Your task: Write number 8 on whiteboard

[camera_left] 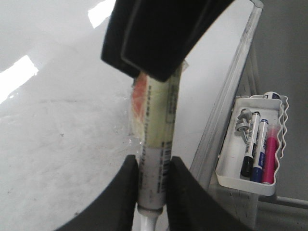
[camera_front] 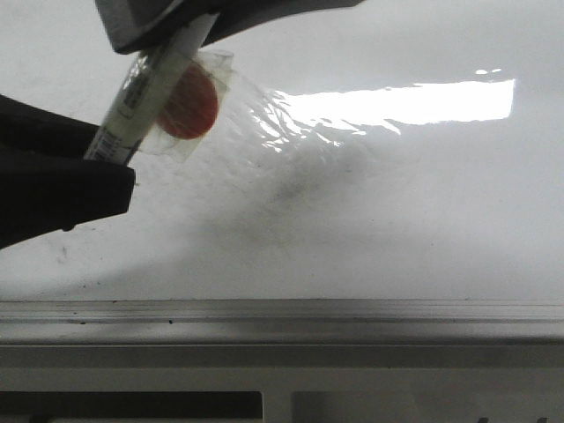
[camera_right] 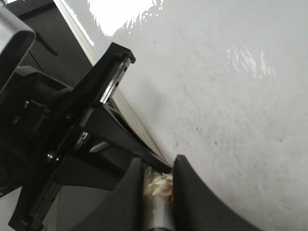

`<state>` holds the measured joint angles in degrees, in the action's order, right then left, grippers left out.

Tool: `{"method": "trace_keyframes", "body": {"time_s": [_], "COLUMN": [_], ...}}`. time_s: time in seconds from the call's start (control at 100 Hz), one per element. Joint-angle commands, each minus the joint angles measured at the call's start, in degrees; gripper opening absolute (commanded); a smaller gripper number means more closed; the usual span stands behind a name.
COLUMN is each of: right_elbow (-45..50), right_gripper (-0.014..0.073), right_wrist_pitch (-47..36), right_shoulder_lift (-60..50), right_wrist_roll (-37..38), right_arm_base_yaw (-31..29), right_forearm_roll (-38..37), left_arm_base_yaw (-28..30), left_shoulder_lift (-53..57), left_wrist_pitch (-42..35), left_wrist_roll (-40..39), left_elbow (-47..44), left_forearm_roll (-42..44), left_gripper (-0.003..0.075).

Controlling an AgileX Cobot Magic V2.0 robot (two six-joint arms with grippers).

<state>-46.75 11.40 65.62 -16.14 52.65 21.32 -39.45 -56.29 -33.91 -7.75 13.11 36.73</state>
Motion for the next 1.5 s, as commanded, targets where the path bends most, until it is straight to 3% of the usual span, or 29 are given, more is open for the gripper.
{"method": "trace_keyframes", "body": {"time_s": [0.0,0.1,0.36,0.51,0.63,0.87,1.07,1.27,1.49], "right_elbow": [-1.9,-1.9,-2.0,-5.39,-9.88,-15.99,-15.99,-15.48,-14.85], "right_gripper": [-0.0071,-0.0071,-0.0071,-0.0059,-0.0058,-0.0058,-0.0058,-0.0043,-0.0043], "right_wrist_pitch": [-2.97,-2.97,-2.06,1.82,4.29,7.65,12.41,15.9,20.4], "right_shoulder_lift": [-0.8,-0.8,-0.93,-0.93,-0.93,1.23,6.22,2.92,4.47], "right_wrist_roll": [-0.97,-0.97,-0.97,-0.97,-0.97,-0.97,-0.97,-0.39,0.23], "right_arm_base_yaw": [-0.34,-0.34,-3.18,-7.38,-11.86,-18.99,-19.17,-19.42,-18.76], "right_forearm_roll": [-0.54,-0.54,4.53,5.5,5.5,4.88,4.67,-0.28,0.43], "left_arm_base_yaw": [-0.21,-0.21,-0.21,-0.21,-0.21,-0.21,-0.21,-0.21,-0.21], "left_shoulder_lift": [0.32,0.32,6.66,15.21,20.49,21.95,21.95,21.95,21.95], "left_wrist_pitch": [-4.3,-4.3,0.89,9.4,14.48,15.31,15.31,15.4,15.54], "left_wrist_roll": [-0.67,-0.78,-1.24,-1.24,-1.24,-1.24,-1.24,-1.24,-1.24], "left_elbow": [1.77,1.77,1.77,1.77,1.77,1.77,1.77,1.77,1.77], "left_forearm_roll": [-3.24,-4.41,-9.73,-17.23,-17.89,-17.89,-17.89,-17.89,-17.89], "left_gripper": [0.0199,0.0286,0.0284,0.0284,0.0284,0.0284,0.0284,0.0284,0.0284]}}
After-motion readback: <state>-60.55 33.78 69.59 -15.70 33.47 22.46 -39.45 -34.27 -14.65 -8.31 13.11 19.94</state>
